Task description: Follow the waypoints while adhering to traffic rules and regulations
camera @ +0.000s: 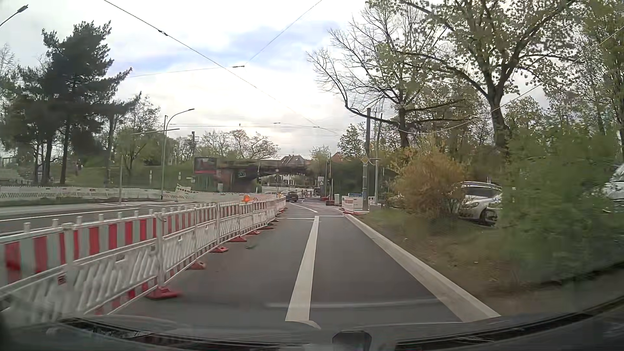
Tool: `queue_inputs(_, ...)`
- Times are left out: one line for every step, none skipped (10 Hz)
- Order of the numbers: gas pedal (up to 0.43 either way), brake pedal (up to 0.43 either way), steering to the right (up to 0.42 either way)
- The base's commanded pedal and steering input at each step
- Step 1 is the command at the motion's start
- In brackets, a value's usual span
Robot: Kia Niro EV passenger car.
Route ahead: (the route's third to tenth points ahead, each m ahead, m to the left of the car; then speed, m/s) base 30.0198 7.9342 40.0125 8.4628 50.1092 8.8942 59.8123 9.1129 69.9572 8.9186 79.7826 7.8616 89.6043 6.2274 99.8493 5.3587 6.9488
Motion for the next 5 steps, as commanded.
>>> queue_inputs(0.047, 0.000, 0.005)
queue_inputs(0.047, 0.000, 0.005)
queue_inputs(0.047, 0.000, 0.005)
queue_inputs(0.047, 0.000, 0.005)
queue_inputs(0.047, 0.000, 0.005)
